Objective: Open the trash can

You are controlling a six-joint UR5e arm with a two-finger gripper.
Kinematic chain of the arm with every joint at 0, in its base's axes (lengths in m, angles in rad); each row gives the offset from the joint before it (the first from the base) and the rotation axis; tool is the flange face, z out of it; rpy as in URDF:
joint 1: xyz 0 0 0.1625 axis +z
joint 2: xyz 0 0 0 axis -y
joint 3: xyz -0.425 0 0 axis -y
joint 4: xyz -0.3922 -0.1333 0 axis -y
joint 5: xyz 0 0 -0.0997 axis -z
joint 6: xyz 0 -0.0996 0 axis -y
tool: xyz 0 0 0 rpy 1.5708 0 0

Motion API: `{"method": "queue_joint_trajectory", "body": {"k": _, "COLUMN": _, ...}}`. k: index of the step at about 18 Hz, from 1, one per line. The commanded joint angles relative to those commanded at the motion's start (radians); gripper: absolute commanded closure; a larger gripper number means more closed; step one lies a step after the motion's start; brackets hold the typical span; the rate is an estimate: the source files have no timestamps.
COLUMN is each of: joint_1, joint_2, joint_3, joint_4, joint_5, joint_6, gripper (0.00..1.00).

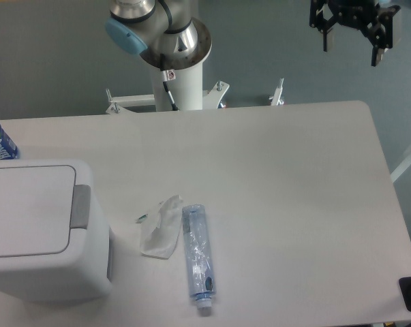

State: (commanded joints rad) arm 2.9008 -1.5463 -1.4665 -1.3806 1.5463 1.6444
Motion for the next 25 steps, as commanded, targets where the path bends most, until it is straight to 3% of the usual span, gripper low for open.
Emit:
{"method": "queue_joint_trajectory", "body": {"k": 6, "joint_1": -0.012, "joint_2": 0.0, "joint_3": -0.002, "joint_4": 0.023, "joint_5": -0.018, "joint_6": -0.038, "gripper": 0.0}}
{"method": "queue_joint_trajectory", "body": {"k": 8, "joint_1": -0.021, "joint_2": -0.005, "joint_3": -0.002, "joint_4": 0.026, "joint_5": -0.046, "joint_6": -0.121, "gripper": 0.0}}
{"method": "queue_joint_trajectory", "body": {"k": 11, "joint_1": -0.031, "joint_2": -0.006, "joint_3": 0.0, "joint_4": 0.026, "joint_5": -0.194, "joint_6": -0.327, "gripper": 0.0}}
{"method": "queue_joint_trajectory", "body": {"k": 13, "joint_1": -0.079, "joint_2": -0.008, "joint_3": 0.0, "joint_4": 0.029, "joint_5": -0.239, "joint_6": -0.507, "gripper": 0.0}}
{"method": "queue_joint_trajectory", "body": {"k": 18, "joint_1": -0.23, "joint_2": -0.023, "joint_3": -0.003, "joint_4": 0.112, "joint_5": -0.236, "joint_6": -0.878, "gripper": 0.0}}
{"method": "queue_joint_trajectory", "body": {"k": 21, "joint_1": -0.377, "joint_2": -0.072, "joint_3": -0.003, "joint_4": 0.188, "joint_5": -0.238, "joint_6": -1.125, "gripper": 0.0}}
{"method": "queue_joint_trajectory", "body": {"k": 25, "joint_1": -0.489, "joint_2": -0.132, "joint_3": 0.0, "joint_4": 0.282, "joint_5": -0.241, "joint_6": -1.325, "gripper": 0.0}}
